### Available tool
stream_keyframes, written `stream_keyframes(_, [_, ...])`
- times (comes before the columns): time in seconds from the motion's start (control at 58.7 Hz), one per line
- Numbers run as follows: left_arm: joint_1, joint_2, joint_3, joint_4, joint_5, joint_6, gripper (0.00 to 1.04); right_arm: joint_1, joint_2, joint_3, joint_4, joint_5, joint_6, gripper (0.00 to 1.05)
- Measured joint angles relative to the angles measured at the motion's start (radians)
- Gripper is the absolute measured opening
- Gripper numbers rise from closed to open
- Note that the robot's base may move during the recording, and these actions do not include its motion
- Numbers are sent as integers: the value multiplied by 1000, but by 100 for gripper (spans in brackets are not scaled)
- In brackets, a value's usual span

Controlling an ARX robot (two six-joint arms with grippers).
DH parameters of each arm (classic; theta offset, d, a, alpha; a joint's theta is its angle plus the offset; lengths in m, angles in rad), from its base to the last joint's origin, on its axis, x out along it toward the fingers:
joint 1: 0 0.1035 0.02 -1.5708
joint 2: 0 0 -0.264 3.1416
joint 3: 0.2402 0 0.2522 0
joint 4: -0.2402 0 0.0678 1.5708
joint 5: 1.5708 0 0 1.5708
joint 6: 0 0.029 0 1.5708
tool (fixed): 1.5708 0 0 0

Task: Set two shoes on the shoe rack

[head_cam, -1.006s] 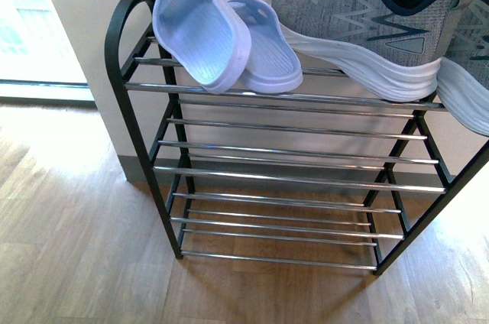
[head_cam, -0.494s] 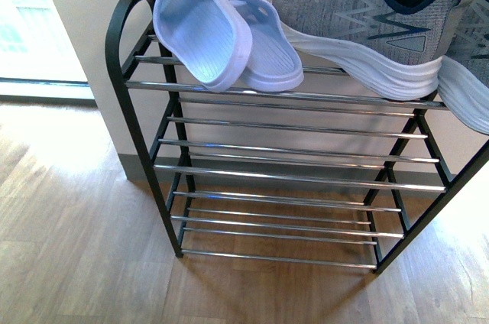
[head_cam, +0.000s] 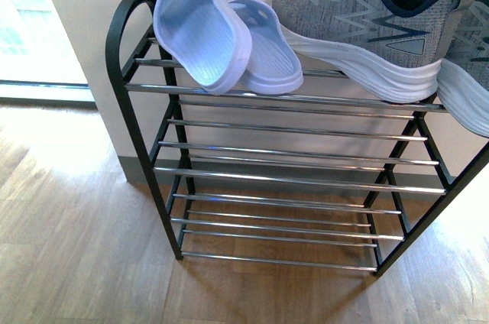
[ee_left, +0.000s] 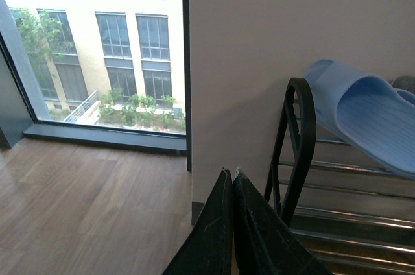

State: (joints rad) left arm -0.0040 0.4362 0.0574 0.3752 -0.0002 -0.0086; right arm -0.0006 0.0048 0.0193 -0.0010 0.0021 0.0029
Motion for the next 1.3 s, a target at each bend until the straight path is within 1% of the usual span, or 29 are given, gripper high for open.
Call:
stream_keyframes(0.119, [0, -69, -16, -50, 0, 0, 1, 0, 0, 0, 0, 0, 0, 96])
stream_keyframes(0.17, [0, -87, -44, -31, 0, 0, 1, 0, 0, 0, 0, 0, 0, 96])
stream_keyframes(0.682, [0, -253, -44, -190, 0, 0, 1, 0, 0, 0, 0, -2, 0, 96])
stream_keyframes(0.716, [0, -283, -44, -223, 0, 1, 1, 0, 0, 0, 0, -2, 0, 96])
stream_keyframes(0.75, [0, -351, -44, -323, 1, 0, 1, 0, 0, 0, 0, -2, 0, 96])
stream_keyframes(0.784, [0, -402, -44, -366, 0, 0, 1, 0, 0, 0, 0, -2, 0, 96])
stream_keyframes(1.091, [2, -420, -44, -375, 0, 1, 1, 0, 0, 0, 0, -2, 0, 96])
stream_keyframes(1.125, [2, -420, -44, -375, 0, 0, 3, 0, 0, 0, 0, -2, 0, 96])
stream_keyframes(1.159, [2, -420, -44, -375, 0, 0, 10, 0, 0, 0, 0, -2, 0, 96])
stream_keyframes(1.261, [2, -420, -44, -375, 0, 0, 26, 0, 0, 0, 0, -2, 0, 96])
stream_keyframes(1.295, [2, -420, -44, -375, 0, 0, 34, 0, 0, 0, 0, -2, 0, 96])
